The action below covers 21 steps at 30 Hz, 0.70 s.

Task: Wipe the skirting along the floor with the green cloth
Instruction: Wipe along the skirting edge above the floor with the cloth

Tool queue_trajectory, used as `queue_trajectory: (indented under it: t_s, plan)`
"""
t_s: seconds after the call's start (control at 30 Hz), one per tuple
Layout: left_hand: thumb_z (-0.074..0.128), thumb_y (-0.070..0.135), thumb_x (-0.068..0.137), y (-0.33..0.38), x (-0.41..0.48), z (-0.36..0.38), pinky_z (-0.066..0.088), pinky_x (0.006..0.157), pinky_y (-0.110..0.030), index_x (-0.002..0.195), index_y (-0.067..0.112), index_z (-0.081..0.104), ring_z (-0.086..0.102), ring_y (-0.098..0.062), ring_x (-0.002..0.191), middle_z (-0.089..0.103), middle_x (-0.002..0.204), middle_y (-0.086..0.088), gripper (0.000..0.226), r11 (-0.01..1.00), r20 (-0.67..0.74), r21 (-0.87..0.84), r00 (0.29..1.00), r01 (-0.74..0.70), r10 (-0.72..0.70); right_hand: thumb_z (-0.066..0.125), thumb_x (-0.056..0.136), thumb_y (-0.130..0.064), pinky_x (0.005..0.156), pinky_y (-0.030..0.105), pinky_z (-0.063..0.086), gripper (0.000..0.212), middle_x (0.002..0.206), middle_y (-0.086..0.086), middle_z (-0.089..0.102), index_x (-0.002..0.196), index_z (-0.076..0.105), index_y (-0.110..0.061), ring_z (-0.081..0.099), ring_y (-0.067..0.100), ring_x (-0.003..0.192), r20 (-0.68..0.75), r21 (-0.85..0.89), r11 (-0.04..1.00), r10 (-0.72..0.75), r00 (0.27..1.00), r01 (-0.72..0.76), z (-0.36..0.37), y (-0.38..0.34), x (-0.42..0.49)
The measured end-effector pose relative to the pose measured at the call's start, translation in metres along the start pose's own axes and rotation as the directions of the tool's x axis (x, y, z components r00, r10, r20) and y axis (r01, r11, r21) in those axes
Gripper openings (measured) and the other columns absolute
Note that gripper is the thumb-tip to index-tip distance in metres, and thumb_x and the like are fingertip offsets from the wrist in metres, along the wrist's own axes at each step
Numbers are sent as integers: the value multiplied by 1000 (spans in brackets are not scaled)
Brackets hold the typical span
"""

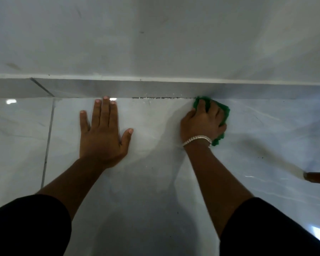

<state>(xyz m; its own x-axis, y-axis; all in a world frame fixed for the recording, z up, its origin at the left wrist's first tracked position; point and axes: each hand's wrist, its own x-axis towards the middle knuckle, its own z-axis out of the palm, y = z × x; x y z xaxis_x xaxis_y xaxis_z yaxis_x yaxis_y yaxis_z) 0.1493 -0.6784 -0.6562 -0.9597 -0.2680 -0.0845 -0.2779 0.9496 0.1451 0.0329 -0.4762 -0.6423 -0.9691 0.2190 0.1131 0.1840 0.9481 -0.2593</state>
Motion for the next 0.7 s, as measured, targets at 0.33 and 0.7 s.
queue_trajectory:
  t_s: [0.33,0.7]
  plan:
    - [11,67,90,-6,-4,-2,3,123,-56,158,8,7,1,-28,156,4,168,-12,90,1000,4,4,1000,-19,19,54,75,-25,90,53,45,43,121,10,63,116,65,-19,55,36,114,54,34,842,-539,840,538,1,-33,-33]
    - [13,69,89,-35,-27,-5,0,122,-57,158,12,1,-4,-28,155,-3,168,-11,91,1000,37,28,999,10,-11,47,72,-23,94,57,38,44,118,16,61,111,65,-13,50,38,119,78,-37,980,-192,978,195,-8,-29,-15]
